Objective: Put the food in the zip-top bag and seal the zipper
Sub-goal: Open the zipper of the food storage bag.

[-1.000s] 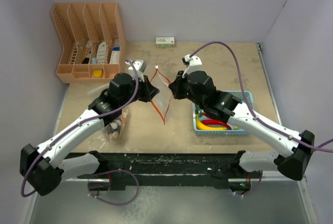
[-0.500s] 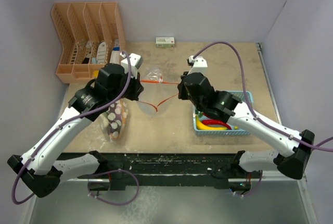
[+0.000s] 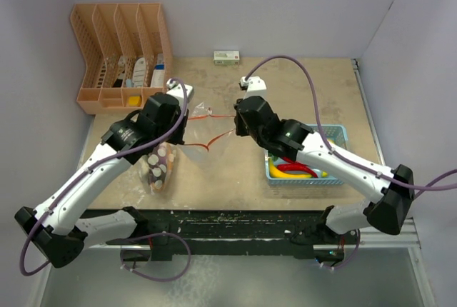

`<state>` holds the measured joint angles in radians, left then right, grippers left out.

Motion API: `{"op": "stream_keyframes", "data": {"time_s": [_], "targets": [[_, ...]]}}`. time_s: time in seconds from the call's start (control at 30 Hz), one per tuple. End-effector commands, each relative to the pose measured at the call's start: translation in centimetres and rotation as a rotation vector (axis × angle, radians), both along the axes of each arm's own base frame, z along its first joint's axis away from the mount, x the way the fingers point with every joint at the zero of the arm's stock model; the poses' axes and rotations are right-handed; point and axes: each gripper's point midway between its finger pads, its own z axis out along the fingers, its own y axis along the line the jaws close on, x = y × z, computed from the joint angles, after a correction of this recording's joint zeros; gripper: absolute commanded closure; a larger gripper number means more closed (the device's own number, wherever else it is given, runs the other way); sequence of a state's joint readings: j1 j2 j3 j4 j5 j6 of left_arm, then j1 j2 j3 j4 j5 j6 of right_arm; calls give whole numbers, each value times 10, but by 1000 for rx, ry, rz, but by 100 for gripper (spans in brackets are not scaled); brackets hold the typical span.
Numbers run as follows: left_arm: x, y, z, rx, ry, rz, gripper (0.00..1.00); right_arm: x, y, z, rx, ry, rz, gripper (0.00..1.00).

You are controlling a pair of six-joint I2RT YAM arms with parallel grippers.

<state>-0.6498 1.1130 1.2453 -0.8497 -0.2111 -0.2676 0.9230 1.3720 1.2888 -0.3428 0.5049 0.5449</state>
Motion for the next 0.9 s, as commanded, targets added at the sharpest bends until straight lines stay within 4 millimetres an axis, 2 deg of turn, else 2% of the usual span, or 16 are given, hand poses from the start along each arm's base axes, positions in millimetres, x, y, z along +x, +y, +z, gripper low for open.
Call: {"op": "stream_keyframes", "data": {"time_s": [0.0, 0.07, 0.13, 0.2, 0.33, 0.47, 0.53, 0.63, 0.73, 0.87], "targets": [[7, 23, 13, 70, -59, 75, 100, -2, 18, 17, 49, -42, 128, 81], [11, 22, 15, 71, -73, 83, 100, -16, 42, 33, 133, -77, 288, 69], [15, 19, 18, 62, -85, 78, 100, -28, 55, 49, 187, -105, 397, 57], [19, 14, 19, 59, -88, 71, 100, -34, 60, 60, 207, -120, 445, 48], [27, 11, 21, 80, -90, 67, 100, -34, 59, 71, 218, -136, 443, 37], [31, 6, 26, 75, -99, 52, 100, -28, 62, 70, 211, -135, 430, 35], [33, 4, 28, 70, -104, 48, 100, -28, 71, 69, 219, -117, 453, 35], [36, 1, 25, 69, -102, 44, 100, -33, 83, 76, 283, -98, 484, 34], [37, -4, 21, 58, -89, 34, 100, -31, 82, 84, 351, -82, 433, 32], [39, -9, 17, 40, -84, 28, 100, -25, 90, 73, 387, -6, 376, 32]]}}
